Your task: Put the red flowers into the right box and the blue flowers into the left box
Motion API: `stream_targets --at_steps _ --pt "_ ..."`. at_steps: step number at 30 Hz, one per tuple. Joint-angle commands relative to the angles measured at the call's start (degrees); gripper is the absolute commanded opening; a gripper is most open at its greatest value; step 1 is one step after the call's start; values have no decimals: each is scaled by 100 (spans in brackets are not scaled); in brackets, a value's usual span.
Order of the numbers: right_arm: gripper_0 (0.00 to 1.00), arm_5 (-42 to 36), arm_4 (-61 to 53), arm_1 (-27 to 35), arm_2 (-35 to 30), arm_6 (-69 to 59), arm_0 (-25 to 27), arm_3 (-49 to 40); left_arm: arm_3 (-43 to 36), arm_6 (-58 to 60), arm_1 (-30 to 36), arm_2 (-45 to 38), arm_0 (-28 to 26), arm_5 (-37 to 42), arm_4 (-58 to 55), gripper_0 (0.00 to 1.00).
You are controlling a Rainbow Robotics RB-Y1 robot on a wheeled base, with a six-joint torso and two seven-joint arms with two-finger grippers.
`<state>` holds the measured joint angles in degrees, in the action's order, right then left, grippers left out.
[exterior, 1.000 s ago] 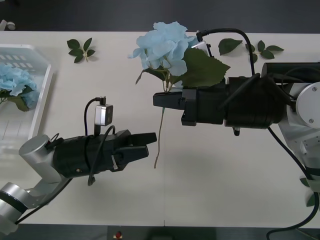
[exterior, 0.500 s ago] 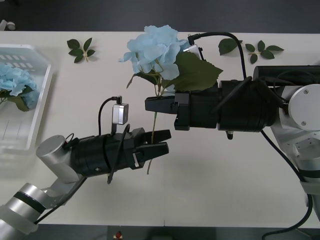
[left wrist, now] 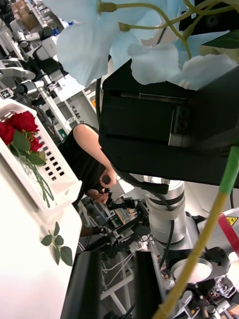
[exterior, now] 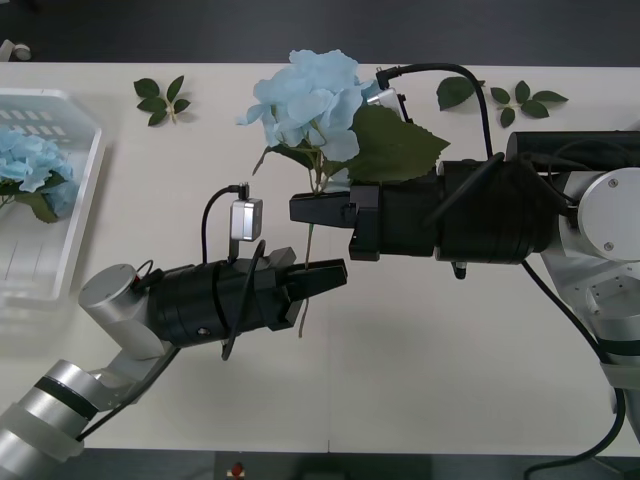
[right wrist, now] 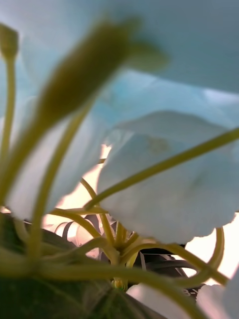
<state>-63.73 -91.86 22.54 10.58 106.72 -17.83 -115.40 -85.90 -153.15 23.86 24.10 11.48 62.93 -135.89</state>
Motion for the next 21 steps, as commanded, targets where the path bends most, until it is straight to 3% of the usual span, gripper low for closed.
stream_targets --at_steps 1,12,15,21 --pt "0 10 -42 -66 -39 -160 -80 -105 -85 -185 39 86 109 -53 -8 0" --pt "0 10 -42 -57 -39 -213 -80 -105 -85 -185 189 51 91 -53 -131 0" --pt "100 10 -25 -66 -39 -248 -80 -105 -85 -185 347 7 91 -26 -271 0" --pt "100 36 -25 -57 -39 -248 -89 -105 -85 -185 628 -248 82 79 -412 0"
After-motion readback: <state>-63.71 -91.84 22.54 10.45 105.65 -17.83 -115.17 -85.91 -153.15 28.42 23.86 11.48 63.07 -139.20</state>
